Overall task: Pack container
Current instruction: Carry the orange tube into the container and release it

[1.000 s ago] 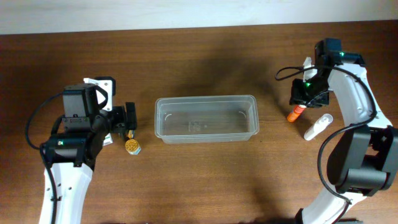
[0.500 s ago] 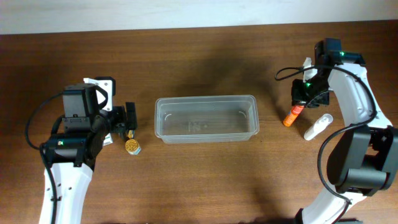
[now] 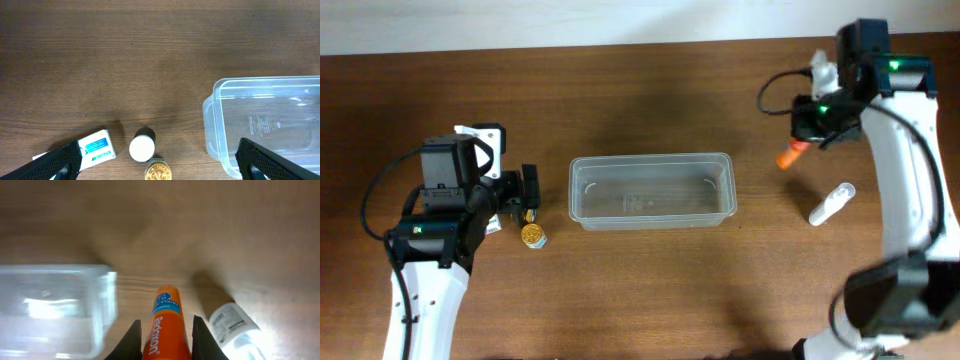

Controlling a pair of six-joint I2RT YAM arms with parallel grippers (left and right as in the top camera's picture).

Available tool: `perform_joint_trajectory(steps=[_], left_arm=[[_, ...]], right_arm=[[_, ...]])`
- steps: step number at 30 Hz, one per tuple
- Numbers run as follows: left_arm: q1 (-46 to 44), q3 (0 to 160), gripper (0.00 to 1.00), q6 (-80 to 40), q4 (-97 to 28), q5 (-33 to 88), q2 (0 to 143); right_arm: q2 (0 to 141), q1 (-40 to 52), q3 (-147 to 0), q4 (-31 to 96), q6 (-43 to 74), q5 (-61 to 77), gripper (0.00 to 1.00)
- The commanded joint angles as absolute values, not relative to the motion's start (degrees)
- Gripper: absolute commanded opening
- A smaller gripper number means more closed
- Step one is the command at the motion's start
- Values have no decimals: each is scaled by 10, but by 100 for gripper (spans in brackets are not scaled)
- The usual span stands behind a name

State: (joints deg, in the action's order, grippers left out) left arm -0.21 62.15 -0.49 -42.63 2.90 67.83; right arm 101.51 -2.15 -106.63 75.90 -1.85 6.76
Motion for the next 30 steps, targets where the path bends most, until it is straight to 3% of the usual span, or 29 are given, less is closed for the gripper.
perform_joint_trajectory(steps=[1, 7, 13, 21, 30], left_arm=[[-4, 633, 99, -8, -425, 37, 681], [-4, 633, 99, -8, -425, 37, 681], [-4, 633, 99, -8, -425, 37, 681], [-4, 633, 99, -8, -425, 37, 684], [-4, 633, 99, -8, -425, 37, 687]], right_arm=[[964, 36, -1083, 754, -41, 68, 17], [959, 112, -1061, 733, -40, 58, 17], [959, 154, -947, 634, -25, 43, 16], [959, 162, -804, 501, -25, 43, 17], [984, 161, -771, 452, -25, 28, 22]])
